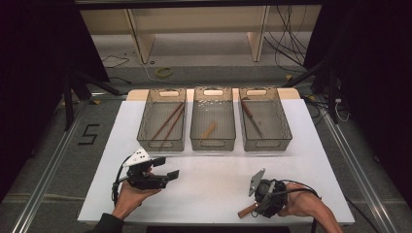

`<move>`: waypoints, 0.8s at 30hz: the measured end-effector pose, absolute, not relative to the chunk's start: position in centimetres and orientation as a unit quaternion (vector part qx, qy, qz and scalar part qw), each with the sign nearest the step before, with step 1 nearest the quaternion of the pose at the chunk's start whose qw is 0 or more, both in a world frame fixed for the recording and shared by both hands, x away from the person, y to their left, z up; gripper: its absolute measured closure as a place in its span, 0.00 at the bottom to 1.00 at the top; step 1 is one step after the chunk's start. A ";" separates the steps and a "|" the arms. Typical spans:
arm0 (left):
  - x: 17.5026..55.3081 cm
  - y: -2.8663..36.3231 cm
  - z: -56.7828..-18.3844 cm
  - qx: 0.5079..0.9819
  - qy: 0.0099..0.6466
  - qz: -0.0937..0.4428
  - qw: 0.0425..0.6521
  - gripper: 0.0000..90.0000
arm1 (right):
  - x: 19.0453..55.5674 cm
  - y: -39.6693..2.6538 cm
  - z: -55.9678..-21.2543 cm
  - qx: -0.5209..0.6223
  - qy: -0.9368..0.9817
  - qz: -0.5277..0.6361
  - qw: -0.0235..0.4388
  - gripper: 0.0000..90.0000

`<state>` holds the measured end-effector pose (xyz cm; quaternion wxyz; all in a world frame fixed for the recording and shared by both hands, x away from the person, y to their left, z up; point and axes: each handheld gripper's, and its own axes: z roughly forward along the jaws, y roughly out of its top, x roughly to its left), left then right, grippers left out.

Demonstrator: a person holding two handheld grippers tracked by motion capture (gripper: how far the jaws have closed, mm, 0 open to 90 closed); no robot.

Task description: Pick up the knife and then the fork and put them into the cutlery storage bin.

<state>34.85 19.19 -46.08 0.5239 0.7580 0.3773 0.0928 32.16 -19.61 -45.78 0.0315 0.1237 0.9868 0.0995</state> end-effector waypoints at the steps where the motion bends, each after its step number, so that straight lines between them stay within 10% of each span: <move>1: 34.8 19.2 -46.1 0.758 0.377 0.093 0.524 0.22 | 32.2 -19.6 -45.8 0.122 0.987 0.098 0.030 0.61; 24: 34.8 19.2 -46.1 0.758 0.377 0.093 0.524 0.22 | 32.5 -19.5 -45.5 0.110 0.990 0.088 0.021 0.86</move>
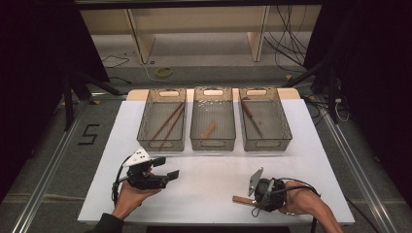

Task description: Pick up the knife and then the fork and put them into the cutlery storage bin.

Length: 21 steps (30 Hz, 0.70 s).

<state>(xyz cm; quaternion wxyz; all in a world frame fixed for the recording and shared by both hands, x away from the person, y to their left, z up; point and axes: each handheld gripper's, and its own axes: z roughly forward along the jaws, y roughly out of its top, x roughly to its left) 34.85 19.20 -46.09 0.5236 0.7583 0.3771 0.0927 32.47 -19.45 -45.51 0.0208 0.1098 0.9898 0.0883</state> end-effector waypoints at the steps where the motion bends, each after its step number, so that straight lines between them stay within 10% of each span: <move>1: 34.8 19.2 -46.1 0.758 0.377 0.093 0.524 0.22 | 32.5 -19.5 -45.5 0.107 0.990 0.088 0.021 0.86; 21: 34.8 19.3 -46.0 0.756 0.378 0.094 0.527 0.22 | 35.1 -21.6 -42.4 0.265 0.941 0.198 0.066 0.87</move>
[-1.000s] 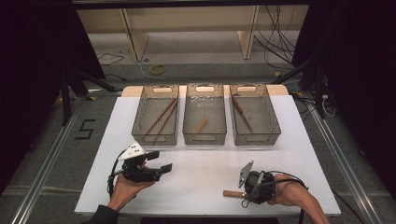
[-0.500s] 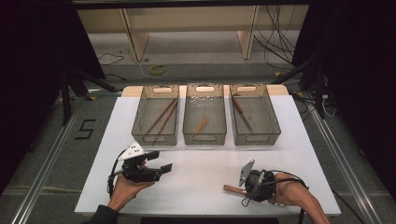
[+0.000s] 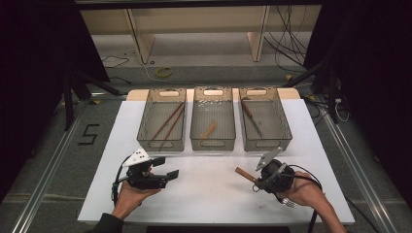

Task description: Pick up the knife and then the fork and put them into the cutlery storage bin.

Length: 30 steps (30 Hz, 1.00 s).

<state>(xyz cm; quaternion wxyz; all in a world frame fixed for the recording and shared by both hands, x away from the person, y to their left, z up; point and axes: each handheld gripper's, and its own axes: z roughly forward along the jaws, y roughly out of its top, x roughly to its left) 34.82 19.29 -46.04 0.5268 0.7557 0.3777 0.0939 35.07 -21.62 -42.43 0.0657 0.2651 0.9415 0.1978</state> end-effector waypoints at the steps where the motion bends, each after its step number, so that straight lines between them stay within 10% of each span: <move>1: 34.8 19.3 -46.0 0.756 0.378 0.094 0.527 0.22 | 35.3 -21.8 -42.3 0.273 0.937 0.207 0.066 0.87; 30: 34.9 19.4 -46.0 0.752 0.377 0.096 0.531 0.21 | 42.8 -25.1 -35.9 0.388 0.837 0.369 0.113 0.87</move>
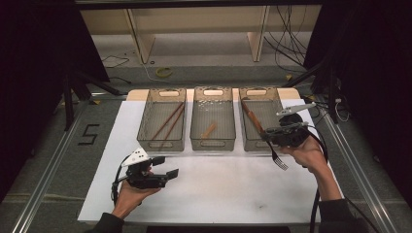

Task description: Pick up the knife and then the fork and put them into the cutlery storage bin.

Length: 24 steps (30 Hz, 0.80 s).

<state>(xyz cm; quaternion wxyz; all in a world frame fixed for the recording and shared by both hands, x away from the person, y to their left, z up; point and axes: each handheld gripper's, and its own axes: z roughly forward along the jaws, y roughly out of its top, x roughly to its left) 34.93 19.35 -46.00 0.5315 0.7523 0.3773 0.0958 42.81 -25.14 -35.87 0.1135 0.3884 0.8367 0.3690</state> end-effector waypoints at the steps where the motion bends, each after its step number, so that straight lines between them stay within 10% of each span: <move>1: 34.9 19.3 -46.0 0.752 0.377 0.096 0.532 0.21 | 43.1 -25.2 -35.7 0.391 0.834 0.373 0.114 0.87; 24: 35.0 19.4 -46.0 0.753 0.376 0.097 0.532 0.21 | 51.5 -25.3 -34.6 0.472 0.785 0.374 0.147 0.87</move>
